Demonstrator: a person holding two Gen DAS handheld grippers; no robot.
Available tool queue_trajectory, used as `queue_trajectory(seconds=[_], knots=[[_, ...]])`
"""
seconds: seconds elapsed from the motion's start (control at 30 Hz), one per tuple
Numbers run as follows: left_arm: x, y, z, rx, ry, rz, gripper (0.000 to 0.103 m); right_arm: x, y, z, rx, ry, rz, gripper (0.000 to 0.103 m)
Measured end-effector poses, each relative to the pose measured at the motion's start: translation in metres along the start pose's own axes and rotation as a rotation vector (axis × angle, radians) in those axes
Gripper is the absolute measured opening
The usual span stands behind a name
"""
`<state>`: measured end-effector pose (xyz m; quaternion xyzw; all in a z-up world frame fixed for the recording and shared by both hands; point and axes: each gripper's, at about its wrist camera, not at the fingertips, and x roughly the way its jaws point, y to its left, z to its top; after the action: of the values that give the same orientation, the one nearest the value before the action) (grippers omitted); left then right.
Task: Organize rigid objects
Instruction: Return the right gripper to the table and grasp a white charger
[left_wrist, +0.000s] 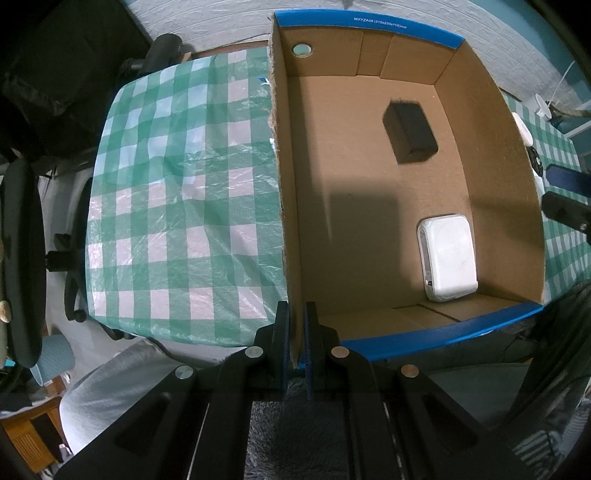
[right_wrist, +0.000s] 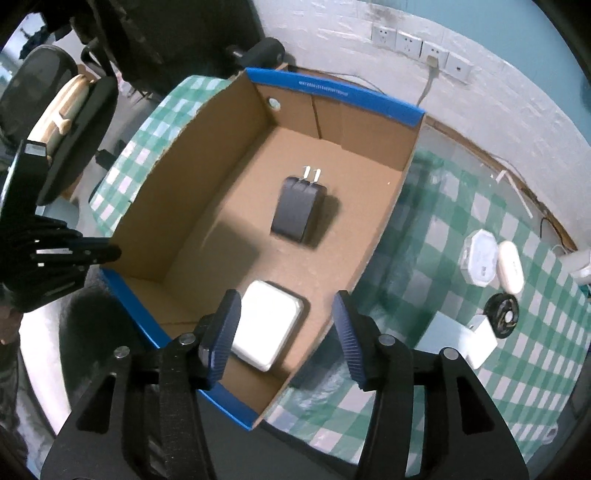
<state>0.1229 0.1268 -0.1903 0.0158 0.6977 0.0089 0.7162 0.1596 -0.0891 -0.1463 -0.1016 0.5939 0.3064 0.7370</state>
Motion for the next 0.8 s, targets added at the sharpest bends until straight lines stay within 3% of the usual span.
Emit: queue_trajectory(seconds=[0.3,0.57,0.67,0.8], knots=[[-0.001,0.000,0.000,0.002,0.000,0.000,0.007,-0.025,-0.017,-0.004,-0.022,-0.030,-0.019,0.057],[-0.001,0.001,-0.001,-0.010,-0.004,-0.016,0.007,-0.034,-0.057,-0.007,-0.028,-0.015,-0.087,0.062],[-0.001,0.001,-0.001,-0.003,-0.003,-0.009,0.007,-0.031,-0.078,-0.008,-0.030,0.015,-0.085,0.072],[-0.001,0.000,-0.001,-0.001,0.000,-0.003,0.007,-0.015,-0.099,-0.015,-0.084,0.078,-0.111,0.073]])
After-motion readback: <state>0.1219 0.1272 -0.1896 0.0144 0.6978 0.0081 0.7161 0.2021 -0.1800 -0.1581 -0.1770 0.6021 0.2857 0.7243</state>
